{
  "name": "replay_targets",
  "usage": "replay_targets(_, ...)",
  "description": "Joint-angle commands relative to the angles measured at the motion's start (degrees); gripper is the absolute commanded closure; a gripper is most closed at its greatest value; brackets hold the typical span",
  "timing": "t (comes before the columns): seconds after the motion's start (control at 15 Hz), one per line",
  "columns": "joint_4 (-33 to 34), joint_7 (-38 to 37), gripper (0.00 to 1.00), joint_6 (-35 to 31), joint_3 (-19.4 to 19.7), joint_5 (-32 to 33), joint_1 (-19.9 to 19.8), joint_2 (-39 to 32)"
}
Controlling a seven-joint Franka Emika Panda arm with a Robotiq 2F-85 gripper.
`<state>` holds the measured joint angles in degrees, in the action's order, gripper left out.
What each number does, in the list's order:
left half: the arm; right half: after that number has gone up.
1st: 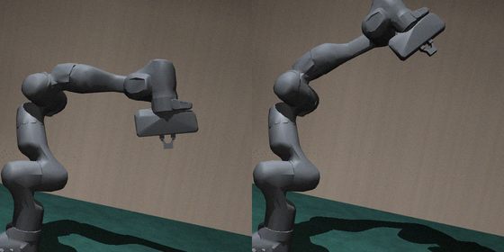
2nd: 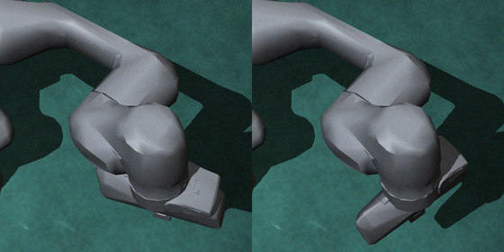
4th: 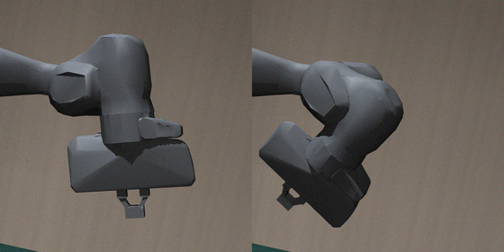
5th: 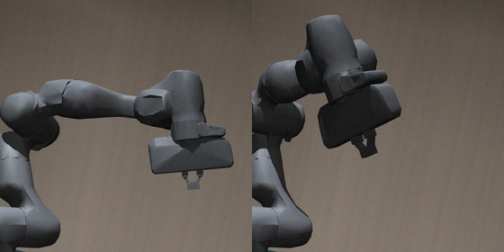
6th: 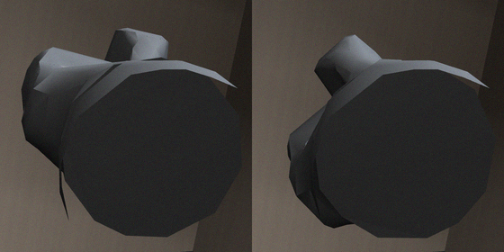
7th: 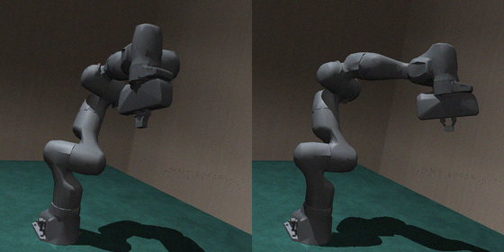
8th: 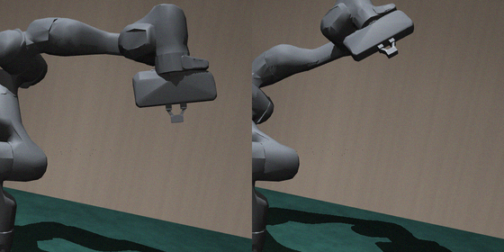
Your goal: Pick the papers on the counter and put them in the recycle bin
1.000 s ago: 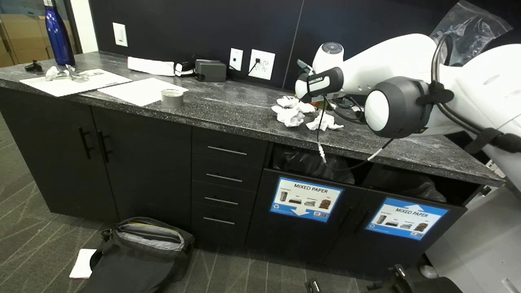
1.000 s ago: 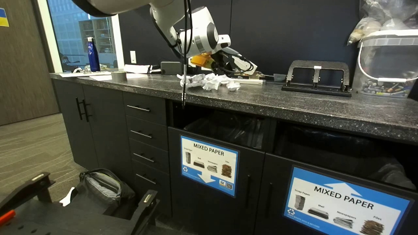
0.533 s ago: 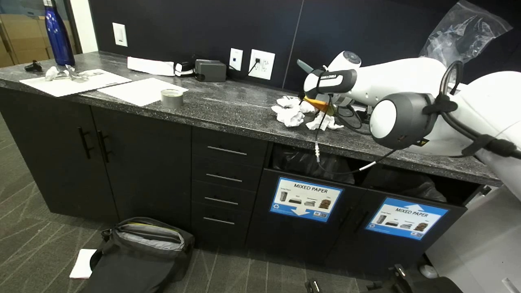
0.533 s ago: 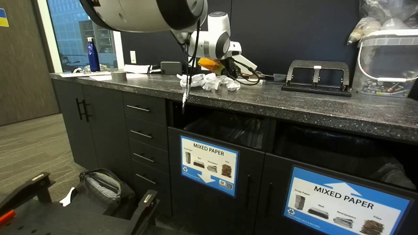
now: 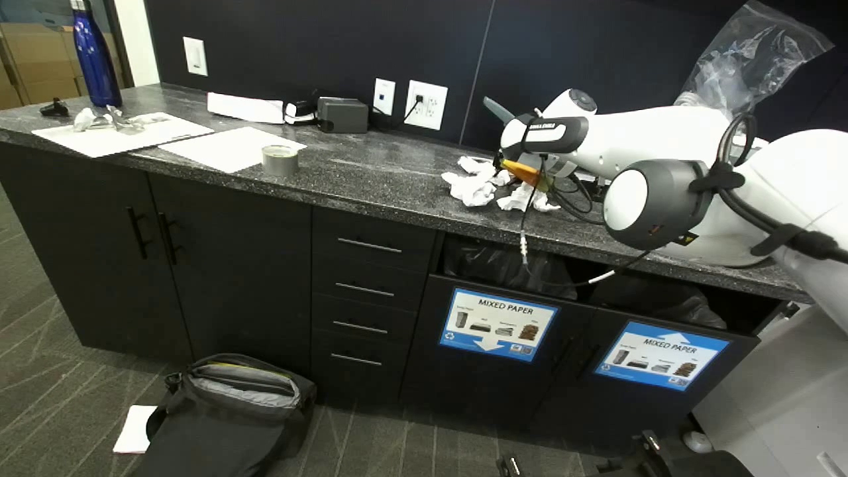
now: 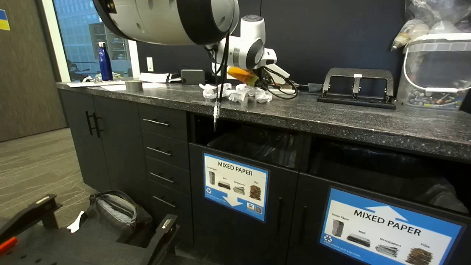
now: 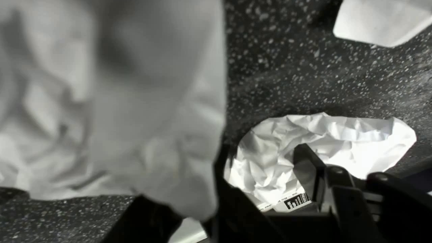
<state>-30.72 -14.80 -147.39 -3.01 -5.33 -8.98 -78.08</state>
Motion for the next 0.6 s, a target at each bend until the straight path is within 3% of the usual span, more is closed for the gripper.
replay_targets(0.0,3.78,2.41,0.80,0.12,-1.50,-0.42,-0.22,-2.39)
replay_targets(0.27,3.28,3.77,0.91,1.97,-2.00,-0.31,-0.22,-1.95)
replay_targets(0.53,2.58,5.42,0.85,8.79,-1.75,0.33,0.09,-0.13)
